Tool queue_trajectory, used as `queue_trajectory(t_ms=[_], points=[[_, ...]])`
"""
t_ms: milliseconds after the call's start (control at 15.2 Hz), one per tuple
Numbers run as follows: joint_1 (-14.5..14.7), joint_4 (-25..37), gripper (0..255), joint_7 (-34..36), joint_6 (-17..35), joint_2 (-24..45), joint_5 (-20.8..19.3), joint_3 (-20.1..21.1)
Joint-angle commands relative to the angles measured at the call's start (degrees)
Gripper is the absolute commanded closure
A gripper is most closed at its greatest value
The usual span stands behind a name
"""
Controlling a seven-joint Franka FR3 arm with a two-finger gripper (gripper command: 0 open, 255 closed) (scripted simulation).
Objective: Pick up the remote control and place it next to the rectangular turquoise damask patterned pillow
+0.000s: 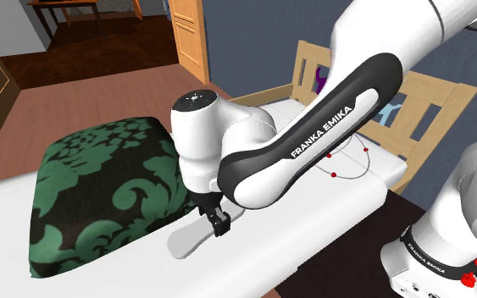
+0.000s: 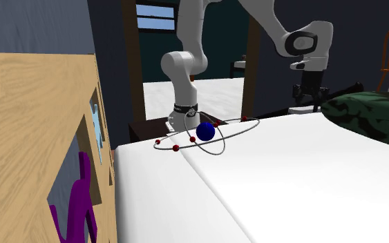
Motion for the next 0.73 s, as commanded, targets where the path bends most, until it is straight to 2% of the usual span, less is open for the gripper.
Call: queue_trajectory(t_ms=[0,198,660], points=[[0.3,-0.4,255,0.8,1.5,1.3,-1.2,-0.4],[0.7,-0.8,255,1.9,3.5,3.2,-2.8,-1.0],[0.7,-0.8,255,1.9,3.5,3.2,-2.8,-1.0]])
